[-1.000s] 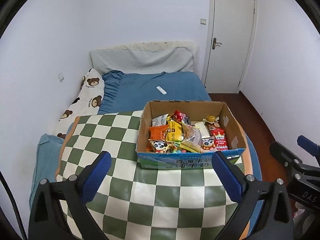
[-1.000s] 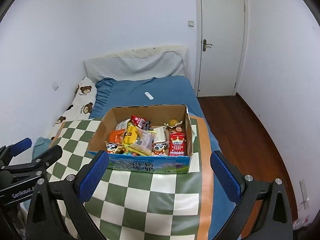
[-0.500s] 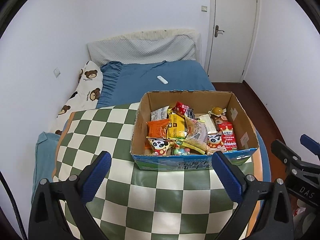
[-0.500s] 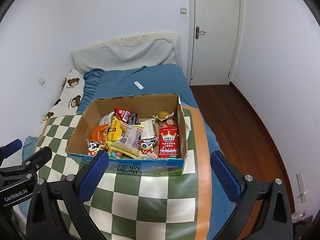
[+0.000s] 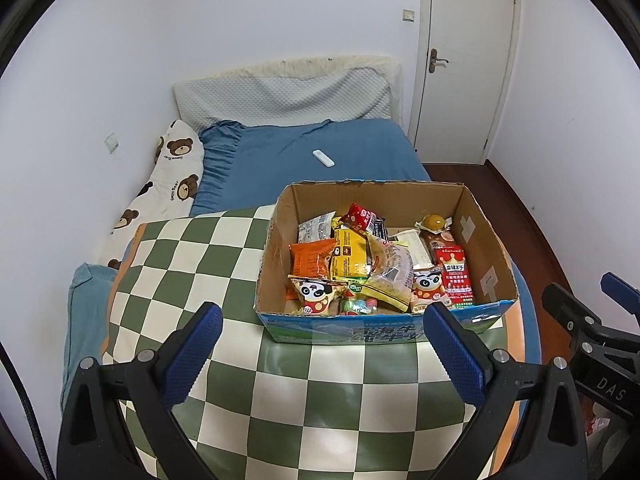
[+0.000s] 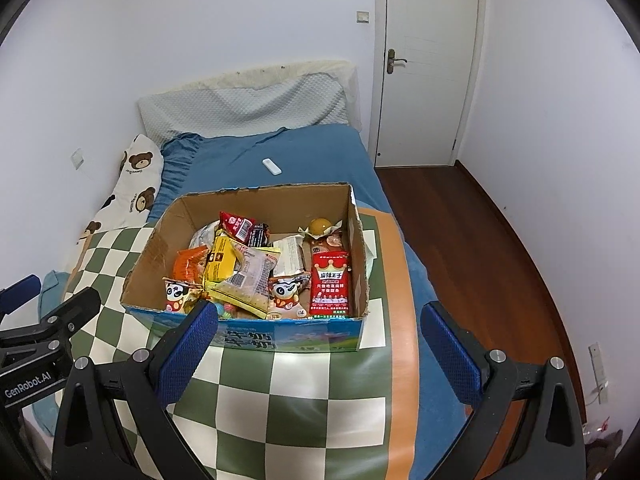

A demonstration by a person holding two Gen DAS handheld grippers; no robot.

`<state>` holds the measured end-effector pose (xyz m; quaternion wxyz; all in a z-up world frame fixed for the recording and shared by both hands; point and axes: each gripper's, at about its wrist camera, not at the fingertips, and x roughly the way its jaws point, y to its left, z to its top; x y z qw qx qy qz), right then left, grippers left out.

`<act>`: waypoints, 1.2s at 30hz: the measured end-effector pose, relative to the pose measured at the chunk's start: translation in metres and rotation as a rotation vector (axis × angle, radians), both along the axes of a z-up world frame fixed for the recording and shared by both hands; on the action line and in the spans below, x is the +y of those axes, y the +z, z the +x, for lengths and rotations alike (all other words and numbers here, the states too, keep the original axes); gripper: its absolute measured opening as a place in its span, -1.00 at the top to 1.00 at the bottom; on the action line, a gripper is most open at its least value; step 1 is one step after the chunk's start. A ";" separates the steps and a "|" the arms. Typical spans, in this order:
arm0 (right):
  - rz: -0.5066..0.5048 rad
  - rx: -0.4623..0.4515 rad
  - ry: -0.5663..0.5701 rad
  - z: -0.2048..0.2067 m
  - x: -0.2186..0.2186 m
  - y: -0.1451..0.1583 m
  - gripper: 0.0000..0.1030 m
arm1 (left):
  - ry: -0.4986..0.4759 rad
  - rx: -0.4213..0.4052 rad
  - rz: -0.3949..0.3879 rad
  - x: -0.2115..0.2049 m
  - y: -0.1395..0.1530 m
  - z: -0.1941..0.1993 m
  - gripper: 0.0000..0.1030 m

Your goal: Organize snacks

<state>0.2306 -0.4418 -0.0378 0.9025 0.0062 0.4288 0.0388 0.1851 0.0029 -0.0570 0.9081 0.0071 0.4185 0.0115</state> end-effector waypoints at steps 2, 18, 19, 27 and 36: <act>0.001 0.000 -0.001 -0.001 0.000 0.000 -1.00 | 0.002 -0.001 0.000 0.000 0.000 0.000 -1.00; 0.000 -0.001 -0.001 -0.003 0.000 0.003 -1.00 | 0.014 0.000 -0.013 0.003 0.002 -0.002 -1.00; 0.002 -0.002 -0.001 -0.003 0.000 0.003 -1.00 | 0.015 -0.002 -0.012 0.003 0.002 -0.002 -1.00; 0.004 -0.002 -0.001 -0.004 0.000 0.004 -1.00 | 0.014 0.001 -0.012 0.002 0.000 -0.003 -1.00; 0.010 -0.001 -0.001 -0.004 -0.001 0.005 -1.00 | 0.009 0.005 -0.009 0.001 -0.002 -0.003 -1.00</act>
